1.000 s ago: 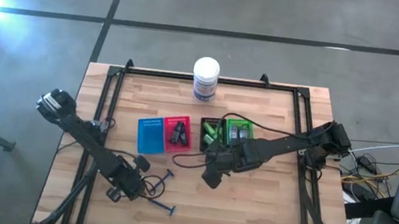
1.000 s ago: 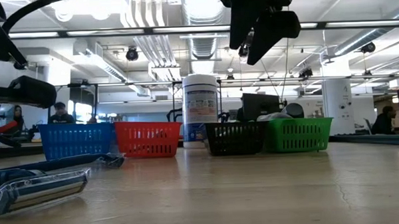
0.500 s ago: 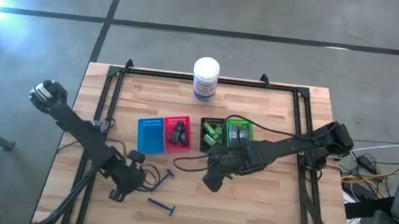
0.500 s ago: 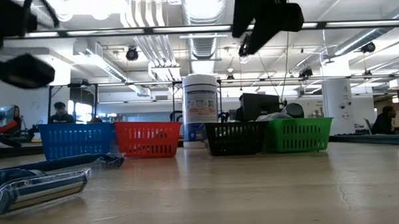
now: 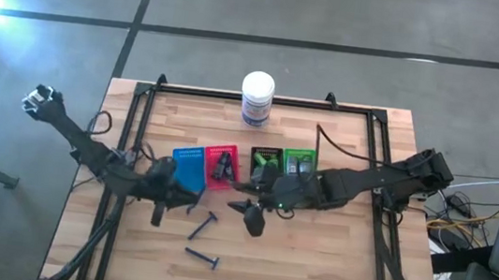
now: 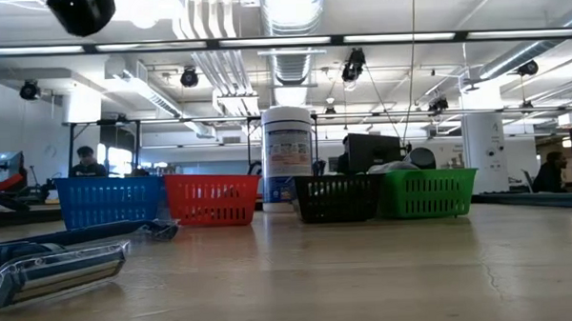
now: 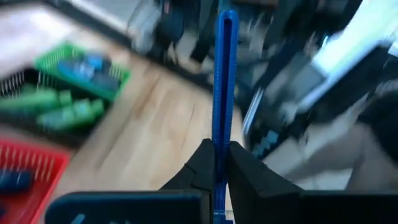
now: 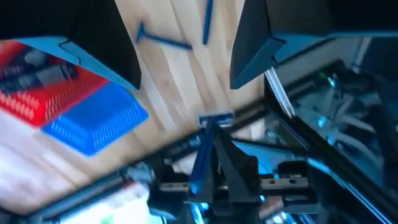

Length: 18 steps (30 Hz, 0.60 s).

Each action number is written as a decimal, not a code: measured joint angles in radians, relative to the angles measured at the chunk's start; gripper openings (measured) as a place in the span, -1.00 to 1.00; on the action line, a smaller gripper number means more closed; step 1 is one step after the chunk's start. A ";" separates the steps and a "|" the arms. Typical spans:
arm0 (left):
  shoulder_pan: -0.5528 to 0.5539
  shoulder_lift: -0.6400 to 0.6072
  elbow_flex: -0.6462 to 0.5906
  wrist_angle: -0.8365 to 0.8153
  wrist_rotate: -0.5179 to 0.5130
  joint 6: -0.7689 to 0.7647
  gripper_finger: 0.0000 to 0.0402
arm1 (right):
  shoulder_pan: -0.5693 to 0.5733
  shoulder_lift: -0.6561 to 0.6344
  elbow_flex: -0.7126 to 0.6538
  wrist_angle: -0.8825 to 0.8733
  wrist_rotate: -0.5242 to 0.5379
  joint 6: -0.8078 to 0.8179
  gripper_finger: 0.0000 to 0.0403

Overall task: Pick & Place Travel size toiletries
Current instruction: Put the blue razor into the blue basket

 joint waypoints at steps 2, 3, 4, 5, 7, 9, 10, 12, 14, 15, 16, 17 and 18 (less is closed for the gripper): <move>0.003 -0.018 -0.016 0.076 -0.031 0.019 -0.89 | -0.009 0.000 0.000 0.031 0.001 -0.017 0.25; 0.003 -0.024 -0.021 0.101 -0.040 0.027 -0.89 | -0.016 0.000 0.000 0.037 0.002 -0.019 0.27; 0.004 -0.028 -0.026 0.122 -0.047 0.033 -0.89 | -0.021 0.000 0.000 0.041 0.001 -0.019 0.29; 0.005 -0.030 -0.029 0.137 -0.053 0.038 -0.89 | -0.027 0.001 0.000 0.047 0.002 -0.018 0.32; 0.012 -0.028 -0.030 0.161 -0.054 0.049 -0.89 | -0.038 0.002 0.000 0.074 0.001 -0.021 0.36; 0.021 -0.019 -0.029 0.201 -0.054 0.064 -0.89 | -0.048 0.002 0.000 0.113 0.001 -0.028 0.41; 0.027 -0.013 -0.028 0.215 -0.054 0.072 -0.89 | -0.052 0.002 0.000 0.134 0.001 -0.030 0.43; 0.037 0.002 -0.027 0.245 -0.048 0.091 -0.89 | -0.060 0.002 0.000 0.158 0.000 -0.031 0.47; 0.049 0.011 -0.027 0.272 -0.041 0.099 -0.89 | -0.069 0.002 0.000 0.170 -0.001 -0.033 0.50; 0.055 0.016 -0.027 0.282 -0.037 0.099 -0.89 | -0.071 0.002 0.000 0.177 -0.002 -0.034 0.51; 0.059 0.019 -0.027 0.290 -0.036 0.099 -0.89 | -0.076 0.002 0.000 0.182 -0.004 -0.034 0.52; 0.063 0.022 -0.027 0.290 -0.035 0.099 -0.89 | -0.079 0.002 0.000 0.185 -0.006 -0.034 0.53; 0.067 0.024 -0.027 0.290 -0.031 0.099 -0.89 | -0.081 0.002 0.000 0.186 -0.007 -0.034 0.54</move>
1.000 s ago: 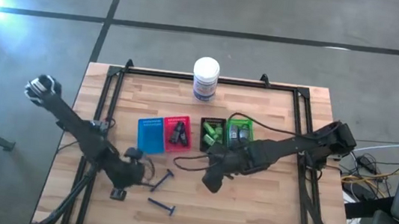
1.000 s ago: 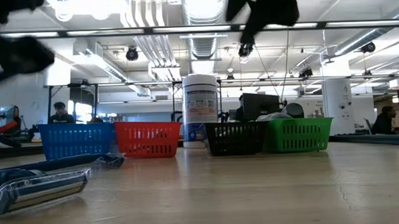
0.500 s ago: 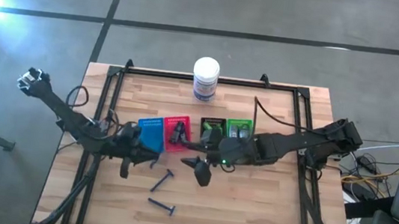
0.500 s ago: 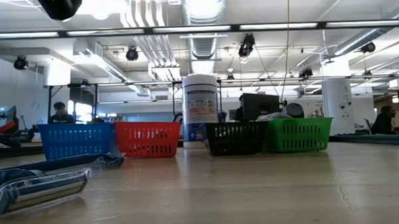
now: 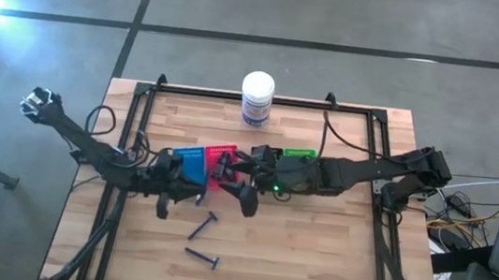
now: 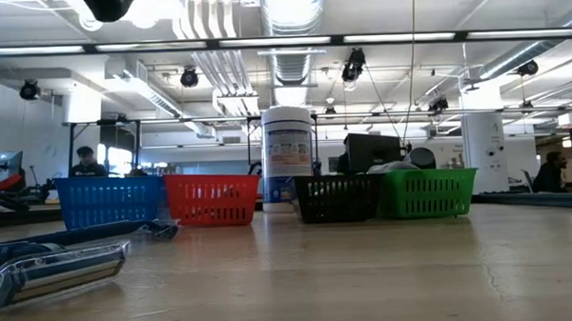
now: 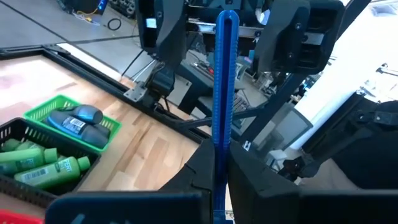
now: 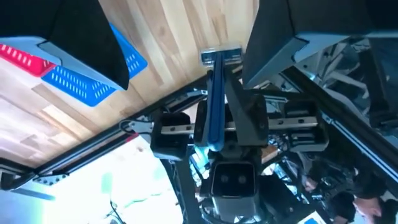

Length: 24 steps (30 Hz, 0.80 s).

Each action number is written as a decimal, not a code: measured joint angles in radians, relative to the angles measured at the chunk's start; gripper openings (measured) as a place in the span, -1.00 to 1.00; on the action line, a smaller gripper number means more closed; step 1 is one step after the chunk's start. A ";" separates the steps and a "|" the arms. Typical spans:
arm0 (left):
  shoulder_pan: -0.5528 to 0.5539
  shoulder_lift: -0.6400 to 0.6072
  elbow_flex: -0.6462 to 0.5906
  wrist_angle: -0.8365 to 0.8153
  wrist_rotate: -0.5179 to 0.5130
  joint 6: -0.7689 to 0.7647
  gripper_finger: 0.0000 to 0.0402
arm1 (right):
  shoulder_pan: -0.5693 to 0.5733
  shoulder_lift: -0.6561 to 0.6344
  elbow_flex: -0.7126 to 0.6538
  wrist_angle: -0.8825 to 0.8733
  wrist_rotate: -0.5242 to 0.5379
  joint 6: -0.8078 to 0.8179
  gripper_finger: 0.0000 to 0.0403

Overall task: Pick & Place Travel size toiletries
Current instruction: Put the blue razor into the blue basket

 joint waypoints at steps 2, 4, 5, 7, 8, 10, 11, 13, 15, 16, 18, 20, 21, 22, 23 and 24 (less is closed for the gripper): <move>0.008 0.002 0.001 0.006 0.005 0.001 -0.89 | -0.003 0.004 0.000 0.000 -0.001 0.000 0.56; 0.019 0.004 0.006 0.019 0.016 0.005 -0.89 | -0.005 0.020 0.000 0.026 -0.004 -0.001 0.57; 0.025 0.005 0.009 0.019 0.020 0.005 -0.89 | -0.005 0.024 0.000 0.023 -0.006 -0.001 0.57; 0.040 0.014 0.014 0.019 0.022 0.005 -0.89 | -0.007 0.041 -0.001 0.043 -0.016 -0.005 0.58; 0.048 0.019 0.017 0.019 0.032 0.005 -0.88 | -0.009 0.044 0.000 0.061 -0.020 -0.010 0.58; 0.065 0.032 0.023 0.021 0.053 0.004 -0.88 | -0.009 0.044 0.000 0.064 -0.023 -0.023 0.59; 0.072 0.037 0.027 0.027 0.069 0.003 -0.88 | -0.010 0.045 0.000 0.071 -0.023 -0.026 0.60; 0.077 0.049 0.031 0.024 0.077 -0.002 -0.88 | -0.014 0.044 0.000 0.078 -0.023 -0.027 0.61; 0.080 0.059 0.037 0.027 0.085 0.000 -0.88 | -0.018 0.044 0.000 0.083 -0.028 -0.028 0.61; 0.081 0.061 0.037 0.027 0.086 0.000 -0.88 | -0.020 0.044 0.000 0.095 -0.036 -0.029 0.61; 0.083 0.068 0.039 0.042 0.089 0.000 -0.88 | -0.026 0.045 0.000 0.116 -0.051 -0.028 0.60; 0.086 0.069 0.039 0.055 0.091 0.000 -0.88 | -0.029 0.045 0.000 0.123 -0.051 -0.028 0.56; 0.086 0.070 0.039 0.063 0.091 0.000 -0.88 | -0.031 0.045 0.000 0.120 -0.051 -0.028 0.54; 0.086 0.071 0.039 0.064 0.092 0.001 -0.88 | -0.032 0.045 0.000 0.116 -0.051 -0.028 0.52; 0.086 0.071 0.039 0.063 0.092 0.001 -0.88 | -0.032 0.046 0.000 0.114 -0.052 -0.031 0.50; 0.086 0.071 0.039 0.060 0.092 0.003 -0.88 | -0.032 0.046 0.000 0.113 -0.053 -0.036 0.48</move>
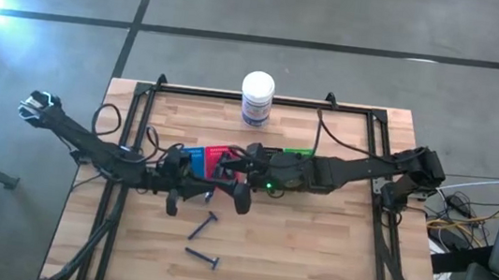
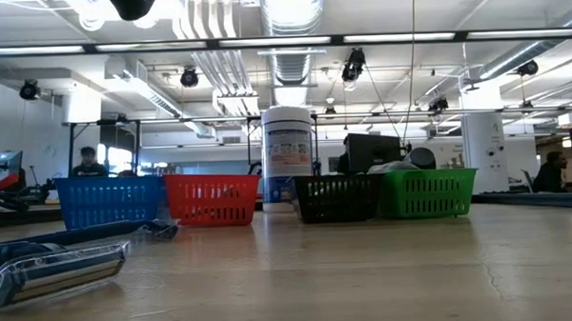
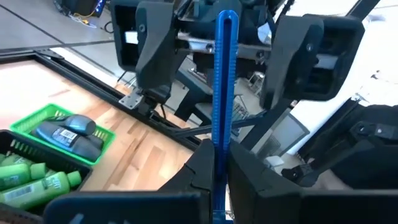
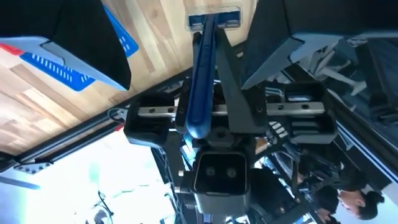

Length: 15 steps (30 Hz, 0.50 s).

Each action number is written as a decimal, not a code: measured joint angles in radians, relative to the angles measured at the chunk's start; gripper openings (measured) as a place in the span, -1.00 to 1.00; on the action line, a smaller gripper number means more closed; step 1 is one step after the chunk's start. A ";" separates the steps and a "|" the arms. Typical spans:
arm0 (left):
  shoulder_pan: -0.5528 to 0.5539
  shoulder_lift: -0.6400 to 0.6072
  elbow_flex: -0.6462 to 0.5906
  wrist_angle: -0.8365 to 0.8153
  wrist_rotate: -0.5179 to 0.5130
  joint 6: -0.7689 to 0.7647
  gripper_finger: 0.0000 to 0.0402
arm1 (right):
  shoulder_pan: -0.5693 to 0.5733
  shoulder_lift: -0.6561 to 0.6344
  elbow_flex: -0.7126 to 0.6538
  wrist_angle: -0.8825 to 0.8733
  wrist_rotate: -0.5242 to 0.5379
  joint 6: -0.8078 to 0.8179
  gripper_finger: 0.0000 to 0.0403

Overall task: Pick & Place Travel size toiletries
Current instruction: Put the blue razor into the blue basket

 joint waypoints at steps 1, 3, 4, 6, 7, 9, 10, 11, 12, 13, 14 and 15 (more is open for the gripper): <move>0.000 0.000 0.000 -0.007 -0.002 0.005 -0.88 | -0.001 0.000 0.000 0.000 0.000 -0.003 0.45; 0.000 -0.002 0.000 -0.026 -0.020 0.011 -0.88 | -0.002 -0.001 0.000 -0.004 0.000 -0.004 0.42; 0.000 -0.004 0.000 -0.040 -0.032 0.011 -0.88 | -0.002 -0.003 0.000 -0.016 0.000 -0.004 0.41; 0.004 -0.014 -0.001 -0.085 -0.061 0.001 -0.88 | -0.003 -0.004 0.000 -0.052 0.012 -0.004 0.39; 0.006 -0.023 -0.001 -0.114 -0.073 -0.013 -0.88 | -0.003 -0.005 0.000 -0.072 0.021 -0.004 0.39; 0.006 -0.046 -0.002 -0.192 -0.104 -0.048 -0.88 | -0.003 -0.008 0.000 -0.114 0.033 -0.001 0.39; 0.006 -0.061 -0.002 -0.238 -0.129 -0.075 -0.88 | -0.003 -0.011 0.000 -0.128 0.034 0.001 0.39; 0.006 -0.080 -0.002 -0.294 -0.162 -0.110 -0.87 | -0.003 -0.014 0.000 -0.146 0.036 0.005 0.40; 0.006 -0.099 -0.002 -0.352 -0.197 -0.156 -0.87 | -0.003 -0.018 0.000 -0.166 0.044 0.013 0.42; 0.009 -0.121 -0.002 -0.424 -0.235 -0.221 -0.87 | -0.002 -0.023 0.000 -0.190 0.059 0.027 0.43; 0.013 -0.143 -0.002 -0.517 -0.271 -0.310 -0.87 | -0.002 -0.028 0.000 -0.221 0.080 0.045 0.45; 0.020 -0.162 -0.002 -0.616 -0.300 -0.416 -0.87 | -0.002 -0.037 0.000 -0.257 0.101 0.063 0.47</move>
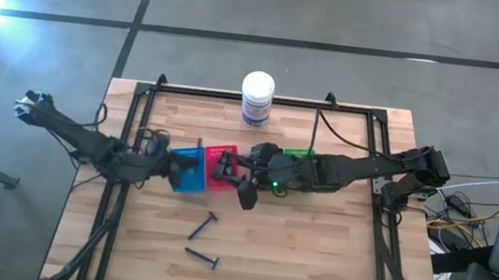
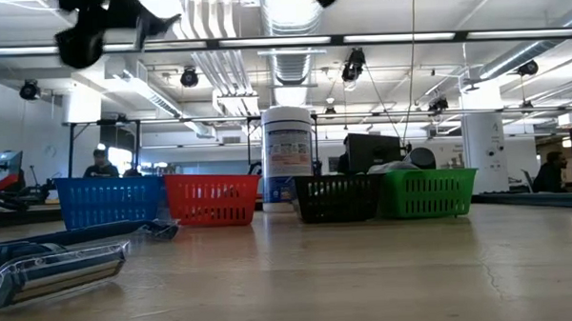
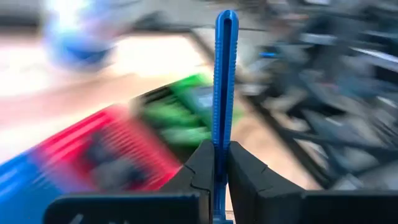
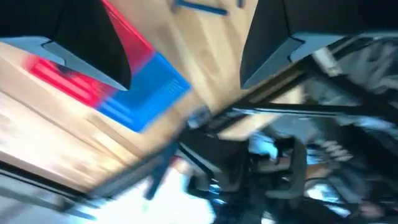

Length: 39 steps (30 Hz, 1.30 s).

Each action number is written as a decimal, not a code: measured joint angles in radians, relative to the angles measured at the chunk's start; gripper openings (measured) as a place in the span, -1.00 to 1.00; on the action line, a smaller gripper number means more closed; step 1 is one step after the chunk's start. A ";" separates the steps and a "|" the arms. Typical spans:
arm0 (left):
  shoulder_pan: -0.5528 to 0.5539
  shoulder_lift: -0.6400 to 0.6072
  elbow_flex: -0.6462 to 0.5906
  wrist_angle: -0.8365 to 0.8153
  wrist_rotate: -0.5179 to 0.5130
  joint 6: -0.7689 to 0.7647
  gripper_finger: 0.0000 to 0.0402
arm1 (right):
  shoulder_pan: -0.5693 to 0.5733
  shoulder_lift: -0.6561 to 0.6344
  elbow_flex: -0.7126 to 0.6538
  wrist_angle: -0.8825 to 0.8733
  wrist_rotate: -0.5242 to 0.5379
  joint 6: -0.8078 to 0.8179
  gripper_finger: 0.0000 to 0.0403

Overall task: Pick & Place Travel size toiletries
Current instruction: Put the blue razor into the blue basket

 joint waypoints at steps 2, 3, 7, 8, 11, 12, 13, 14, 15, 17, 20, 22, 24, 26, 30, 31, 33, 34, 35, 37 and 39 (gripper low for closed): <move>0.010 -0.028 -0.004 -0.200 -0.009 -0.219 -0.87 | 0.001 -0.014 0.000 -0.087 0.049 0.058 0.51; 0.013 -0.035 -0.007 -0.292 -0.003 -0.320 -0.87 | 0.001 -0.024 0.000 -0.131 0.068 0.088 0.53; 0.023 -0.017 -0.027 -0.478 0.022 -0.567 -0.87 | 0.001 -0.052 0.000 -0.298 0.124 0.204 0.59; 0.034 -0.003 -0.038 -0.483 0.030 -0.584 -0.87 | 0.001 -0.054 0.000 -0.331 0.128 0.221 0.61; 0.086 0.044 -0.062 -0.476 0.077 -0.596 -0.87 | 0.001 -0.058 0.000 -0.382 0.144 0.272 0.65; 0.105 0.061 -0.067 -0.475 0.098 -0.598 -0.87 | 0.001 -0.058 0.000 -0.388 0.145 0.282 0.66; 0.123 0.080 -0.072 -0.469 0.117 -0.600 -0.87 | 0.001 -0.058 0.000 -0.388 0.145 0.294 0.67; 0.142 0.101 -0.077 -0.461 0.131 -0.600 -0.87 | 0.001 -0.058 0.000 -0.394 0.146 0.304 0.69; 0.160 0.121 -0.079 -0.451 0.138 -0.600 -0.87 | 0.001 -0.058 0.000 -0.400 0.146 0.317 0.70; 0.192 0.155 -0.084 -0.425 0.146 -0.598 -0.87 | 0.001 -0.058 0.000 -0.399 0.146 0.338 0.72; 0.230 0.205 -0.090 -0.385 0.177 -0.570 -0.87 | 0.008 -0.058 0.000 -0.399 0.146 0.351 0.75; 0.245 0.237 -0.090 -0.354 0.215 -0.556 -0.87 | 0.015 -0.058 0.000 -0.399 0.146 0.353 0.77; 0.246 0.268 -0.090 -0.322 0.246 -0.539 -0.87 | 0.021 -0.058 0.000 -0.401 0.145 0.371 0.77; 0.246 0.299 -0.090 -0.298 0.269 -0.538 -0.87 | 0.026 -0.058 0.000 -0.409 0.143 0.386 0.78; 0.247 0.346 -0.090 -0.297 0.281 -0.542 -0.84 | 0.037 -0.060 0.000 -0.431 0.143 0.404 0.77; 0.248 0.355 -0.090 -0.297 0.287 -0.542 -0.82 | 0.041 -0.061 0.000 -0.431 0.143 0.405 0.77; 0.249 0.372 -0.090 -0.294 0.323 -0.548 -0.75 | 0.050 -0.064 0.000 -0.433 0.143 0.406 0.76; 0.249 0.379 -0.090 -0.295 0.348 -0.561 -0.71 | 0.053 -0.064 0.000 -0.437 0.143 0.414 0.75; 0.249 0.384 -0.090 -0.297 0.374 -0.575 -0.66 | 0.055 -0.064 0.000 -0.447 0.143 0.427 0.74; 0.248 0.394 -0.090 -0.296 0.408 -0.593 -0.57 | 0.056 -0.064 0.000 -0.470 0.143 0.442 0.72; 0.249 0.396 -0.086 -0.301 0.413 -0.594 -0.50 | 0.058 -0.067 0.000 -0.492 0.145 0.446 0.71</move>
